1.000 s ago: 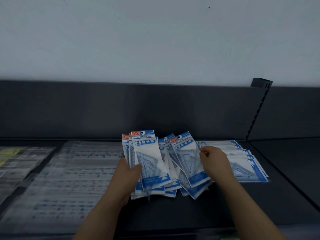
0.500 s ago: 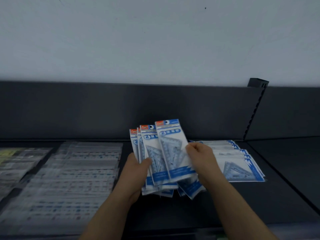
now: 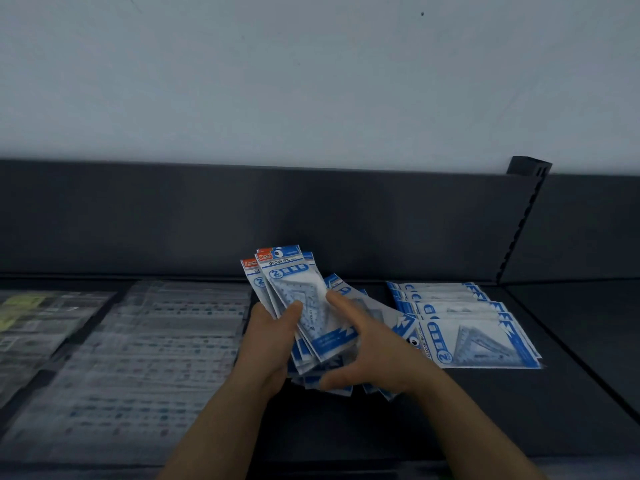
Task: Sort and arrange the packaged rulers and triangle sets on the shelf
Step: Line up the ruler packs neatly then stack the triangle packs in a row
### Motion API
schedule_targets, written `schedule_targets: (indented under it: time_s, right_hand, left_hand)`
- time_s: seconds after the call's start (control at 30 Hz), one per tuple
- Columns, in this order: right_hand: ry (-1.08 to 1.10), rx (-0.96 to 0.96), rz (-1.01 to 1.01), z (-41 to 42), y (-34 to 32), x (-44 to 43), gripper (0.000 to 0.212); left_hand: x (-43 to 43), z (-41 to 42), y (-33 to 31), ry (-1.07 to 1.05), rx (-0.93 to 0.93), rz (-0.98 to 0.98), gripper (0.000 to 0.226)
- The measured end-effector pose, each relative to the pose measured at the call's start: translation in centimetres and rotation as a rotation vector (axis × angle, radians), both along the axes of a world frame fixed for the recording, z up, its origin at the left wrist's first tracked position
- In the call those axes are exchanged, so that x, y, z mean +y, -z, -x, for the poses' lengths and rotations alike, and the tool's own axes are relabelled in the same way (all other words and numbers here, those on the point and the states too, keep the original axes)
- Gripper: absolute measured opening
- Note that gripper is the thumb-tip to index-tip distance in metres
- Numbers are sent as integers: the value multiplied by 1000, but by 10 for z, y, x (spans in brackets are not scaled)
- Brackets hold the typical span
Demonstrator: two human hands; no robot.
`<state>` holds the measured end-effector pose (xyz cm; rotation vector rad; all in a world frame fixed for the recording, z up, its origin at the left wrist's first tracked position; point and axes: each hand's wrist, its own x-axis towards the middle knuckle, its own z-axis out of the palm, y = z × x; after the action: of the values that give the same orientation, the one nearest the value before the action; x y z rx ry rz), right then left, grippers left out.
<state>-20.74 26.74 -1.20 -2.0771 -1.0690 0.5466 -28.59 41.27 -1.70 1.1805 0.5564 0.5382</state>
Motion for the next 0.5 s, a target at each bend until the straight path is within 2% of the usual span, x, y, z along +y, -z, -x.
schedule_targets:
  time_s: [0.13,0.3,0.37,0.43,0.5]
  right_hand:
    - [43,-11,-75,-2,1,4,112]
    - [86,-145,-120,4,2,12,98]
    - [60,-87,-91,4,1,11,100]
    - [97,63,-97,-2,-5,8,104]
    - [227,173,-159,-12,-9,5,92]
  left_hand:
    - [2,-1,1,-4,19,-4,26]
    - [7,1,5,35,63,-35,27]
    - [11,5,3,17,77,-52,22]
    - [24,9,0,-66,124,-92,22]
    - [41,11,0,-117,192,-132,23]
